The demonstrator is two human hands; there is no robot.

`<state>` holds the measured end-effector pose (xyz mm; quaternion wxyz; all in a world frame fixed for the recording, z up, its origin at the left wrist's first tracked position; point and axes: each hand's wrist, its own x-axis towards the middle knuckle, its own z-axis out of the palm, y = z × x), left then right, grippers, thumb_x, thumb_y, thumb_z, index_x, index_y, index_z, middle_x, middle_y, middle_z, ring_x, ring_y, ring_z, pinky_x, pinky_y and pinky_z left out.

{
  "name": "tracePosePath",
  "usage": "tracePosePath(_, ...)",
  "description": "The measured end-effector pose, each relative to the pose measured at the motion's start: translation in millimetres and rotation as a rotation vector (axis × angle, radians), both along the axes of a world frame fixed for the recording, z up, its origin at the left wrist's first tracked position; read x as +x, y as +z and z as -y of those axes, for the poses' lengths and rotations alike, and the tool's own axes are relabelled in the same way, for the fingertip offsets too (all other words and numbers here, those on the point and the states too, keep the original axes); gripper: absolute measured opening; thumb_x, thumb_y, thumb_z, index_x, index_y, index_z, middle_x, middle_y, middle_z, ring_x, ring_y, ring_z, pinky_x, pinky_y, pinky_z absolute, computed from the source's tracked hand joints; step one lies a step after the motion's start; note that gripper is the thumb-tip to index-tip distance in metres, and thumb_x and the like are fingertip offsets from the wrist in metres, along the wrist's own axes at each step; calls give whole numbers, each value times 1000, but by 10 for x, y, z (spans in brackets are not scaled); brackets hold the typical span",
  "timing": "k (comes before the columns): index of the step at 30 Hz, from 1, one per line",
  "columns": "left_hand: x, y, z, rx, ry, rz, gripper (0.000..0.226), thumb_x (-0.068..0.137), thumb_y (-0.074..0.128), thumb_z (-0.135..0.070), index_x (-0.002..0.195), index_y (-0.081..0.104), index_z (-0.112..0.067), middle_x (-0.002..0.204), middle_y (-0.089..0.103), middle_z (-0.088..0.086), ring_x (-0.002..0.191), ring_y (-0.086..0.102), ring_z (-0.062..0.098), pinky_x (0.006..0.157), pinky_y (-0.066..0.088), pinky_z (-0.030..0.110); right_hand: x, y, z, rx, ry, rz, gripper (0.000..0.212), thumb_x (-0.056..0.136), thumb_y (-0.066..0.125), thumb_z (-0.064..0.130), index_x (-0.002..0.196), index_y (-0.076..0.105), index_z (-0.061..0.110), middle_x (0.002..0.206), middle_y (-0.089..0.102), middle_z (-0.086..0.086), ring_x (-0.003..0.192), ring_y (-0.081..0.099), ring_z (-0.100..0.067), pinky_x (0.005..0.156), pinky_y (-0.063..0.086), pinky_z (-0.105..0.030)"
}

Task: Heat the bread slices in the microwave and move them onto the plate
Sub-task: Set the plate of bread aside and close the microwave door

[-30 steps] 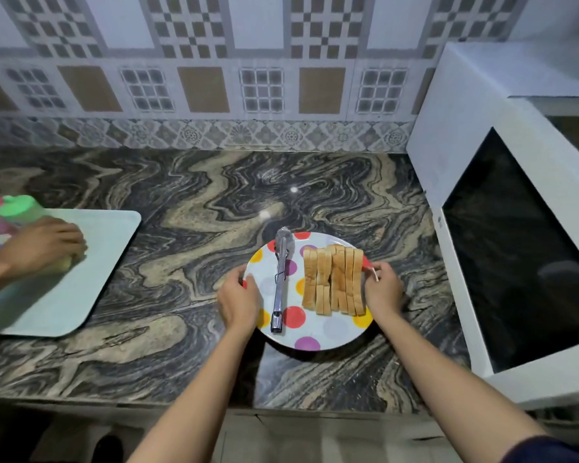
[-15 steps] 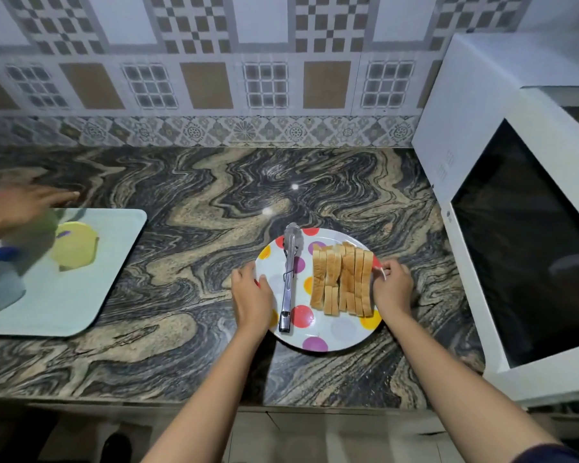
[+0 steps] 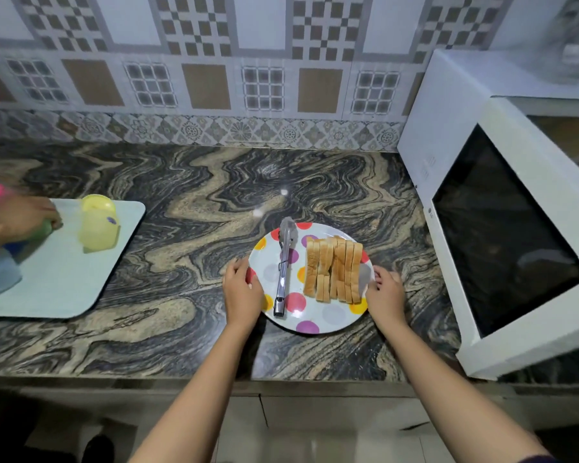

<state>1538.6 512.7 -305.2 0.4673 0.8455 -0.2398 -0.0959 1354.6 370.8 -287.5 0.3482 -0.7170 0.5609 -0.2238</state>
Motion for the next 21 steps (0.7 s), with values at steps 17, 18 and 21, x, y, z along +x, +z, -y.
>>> tracePosePath(17,-1174,674,-497,23,-304,182,48,88,44,2,135,42,3,145,40,14,137,31,24,111,21,27,-1052,725,-1227,-596,163,-114,35,81,51,2,111,66,9,119,57,-8,112,51,-24,95,41,-36)
tracePosePath(18,-1280,765,-448,-1,-346,186,47,88,44,1,135,44,1,143,42,13,136,33,24,111,23,28,-1137,851,-1254,-687,123,-68,33,79,52,1,107,68,9,113,60,-7,107,54,-24,93,43,-35)
tracePosePath(21,-1543,1054,-192,-110,-413,187,41,86,47,-1,126,54,-2,130,57,12,124,48,27,102,36,33,-1360,1274,-1239,-922,-11,54,27,79,55,2,101,70,11,103,62,-5,99,55,-18,89,37,-26)
